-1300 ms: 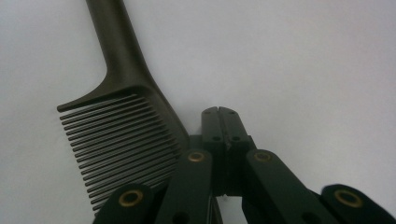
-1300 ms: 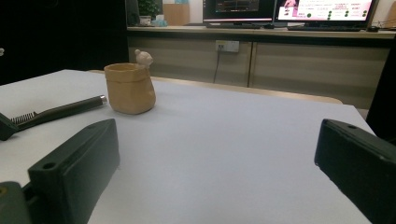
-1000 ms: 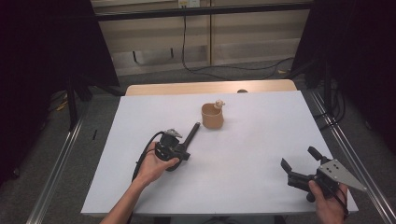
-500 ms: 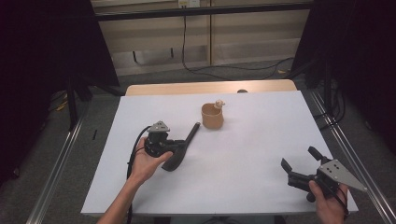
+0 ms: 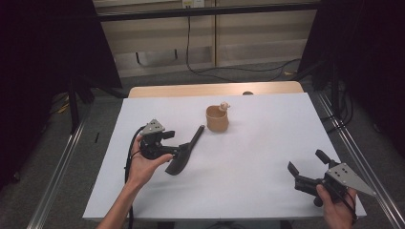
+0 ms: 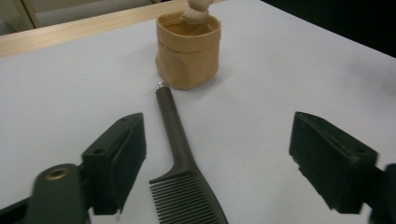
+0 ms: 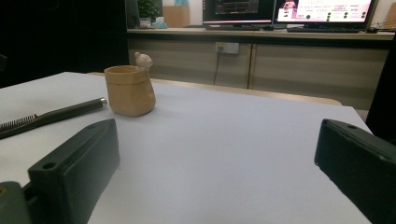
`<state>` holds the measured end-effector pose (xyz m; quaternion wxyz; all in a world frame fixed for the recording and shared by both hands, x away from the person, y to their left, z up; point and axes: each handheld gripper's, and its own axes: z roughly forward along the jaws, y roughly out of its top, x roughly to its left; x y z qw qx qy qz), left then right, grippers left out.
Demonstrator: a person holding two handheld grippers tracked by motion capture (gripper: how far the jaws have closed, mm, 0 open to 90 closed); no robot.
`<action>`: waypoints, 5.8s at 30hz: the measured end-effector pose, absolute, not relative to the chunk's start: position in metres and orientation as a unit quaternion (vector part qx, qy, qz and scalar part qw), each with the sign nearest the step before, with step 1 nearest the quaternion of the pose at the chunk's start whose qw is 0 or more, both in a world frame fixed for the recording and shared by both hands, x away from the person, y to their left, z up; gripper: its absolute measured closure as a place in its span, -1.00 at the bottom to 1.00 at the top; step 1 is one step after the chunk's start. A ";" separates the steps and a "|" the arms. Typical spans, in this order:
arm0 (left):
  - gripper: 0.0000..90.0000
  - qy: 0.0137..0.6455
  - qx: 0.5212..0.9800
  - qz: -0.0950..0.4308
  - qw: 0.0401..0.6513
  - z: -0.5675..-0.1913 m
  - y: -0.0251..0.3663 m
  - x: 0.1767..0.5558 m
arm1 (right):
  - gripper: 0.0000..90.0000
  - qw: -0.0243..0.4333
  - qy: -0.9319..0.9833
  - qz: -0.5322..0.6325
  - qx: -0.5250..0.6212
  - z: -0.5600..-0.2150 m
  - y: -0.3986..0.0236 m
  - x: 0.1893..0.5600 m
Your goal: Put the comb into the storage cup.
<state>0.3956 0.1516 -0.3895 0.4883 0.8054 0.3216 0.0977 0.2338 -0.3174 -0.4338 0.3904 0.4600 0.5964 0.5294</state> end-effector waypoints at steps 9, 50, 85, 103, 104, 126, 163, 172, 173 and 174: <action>-0.87 0.338 0.794 0.113 0.493 -0.384 0.154 0.399 | -1.00 0.390 0.596 0.530 0.461 -0.434 -0.318 0.234; -0.86 0.339 0.883 0.028 0.324 -0.401 0.095 0.452 | -1.00 0.385 0.599 0.530 0.461 -0.435 -0.317 0.235; -0.04 0.368 0.901 -0.016 0.231 -0.422 0.079 0.475 | -1.00 0.377 0.607 0.529 0.458 -0.435 -0.316 0.236; 0.33 0.387 0.898 -0.001 0.210 -0.426 0.073 0.477 | -1.00 0.377 0.608 0.529 0.457 -0.436 -0.315 0.236; 0.34 0.390 0.897 0.002 0.208 -0.427 0.073 0.477 | -1.00 0.376 0.608 0.529 0.456 -0.436 -0.315 0.236; 0.51 0.411 0.894 0.040 0.176 -0.426 0.062 0.472 | -1.00 0.377 0.609 0.530 0.455 -0.435 -0.315 0.236; 0.63 0.447 0.866 0.037 0.221 -0.412 0.086 0.481 | -1.00 0.373 0.610 0.532 0.454 -0.436 -0.315 0.236; 0.63 0.435 0.860 0.041 0.264 -0.394 0.109 0.480 | -1.00 0.373 0.610 0.532 0.454 -0.436 -0.315 0.236; 0.63 0.432 0.859 0.041 0.270 -0.392 0.112 0.479 | -1.00 0.373 0.610 0.532 0.453 -0.436 -0.315 0.237; 0.63 0.431 0.859 0.043 0.274 -0.390 0.115 0.479 | -1.00 0.373 0.610 0.533 0.454 -0.436 -0.315 0.237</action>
